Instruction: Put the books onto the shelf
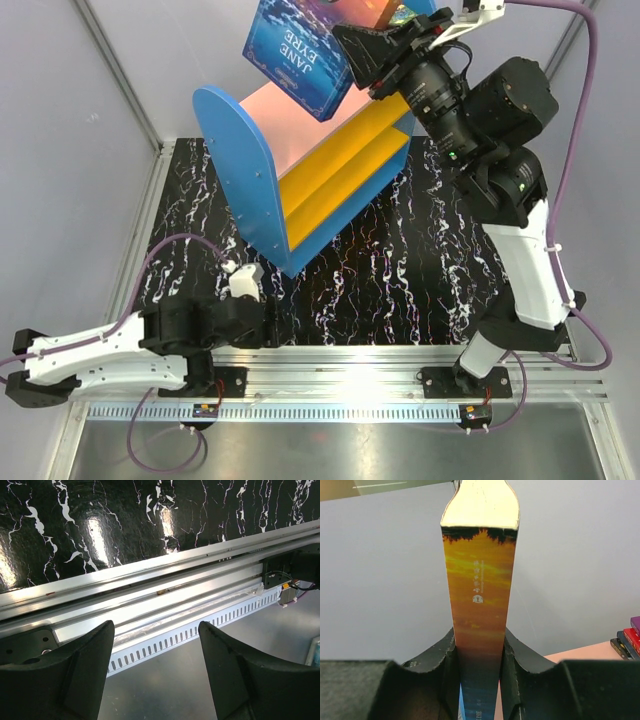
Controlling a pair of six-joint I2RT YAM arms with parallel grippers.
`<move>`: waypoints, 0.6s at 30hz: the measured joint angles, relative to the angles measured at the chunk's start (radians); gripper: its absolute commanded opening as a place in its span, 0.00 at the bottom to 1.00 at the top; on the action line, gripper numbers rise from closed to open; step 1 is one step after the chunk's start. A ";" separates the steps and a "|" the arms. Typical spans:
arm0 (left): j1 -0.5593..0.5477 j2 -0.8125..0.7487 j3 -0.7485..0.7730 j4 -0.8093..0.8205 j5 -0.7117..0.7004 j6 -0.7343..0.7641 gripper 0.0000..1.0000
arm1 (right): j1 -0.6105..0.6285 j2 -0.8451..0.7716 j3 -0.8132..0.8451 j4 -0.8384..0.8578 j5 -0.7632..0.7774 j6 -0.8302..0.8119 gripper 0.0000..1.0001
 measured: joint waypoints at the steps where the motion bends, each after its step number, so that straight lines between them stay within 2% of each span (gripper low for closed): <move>1: 0.000 -0.005 0.000 -0.001 0.000 0.000 0.71 | 0.000 0.006 0.001 0.008 0.002 0.000 0.00; 5: -0.002 -0.048 0.000 -0.022 -0.008 -0.005 0.71 | 0.002 0.061 0.004 0.014 0.015 -0.008 0.00; 14: -0.005 -0.154 -0.006 -0.115 -0.031 -0.042 0.70 | 0.037 0.302 0.014 -0.054 0.083 -0.090 0.00; 15: -0.005 -0.164 -0.008 -0.132 -0.034 -0.047 0.70 | 0.046 0.323 0.016 -0.021 0.096 -0.106 0.00; 18: -0.005 -0.179 -0.011 -0.152 -0.043 -0.052 0.71 | 0.077 0.332 0.021 -0.007 0.130 -0.129 0.00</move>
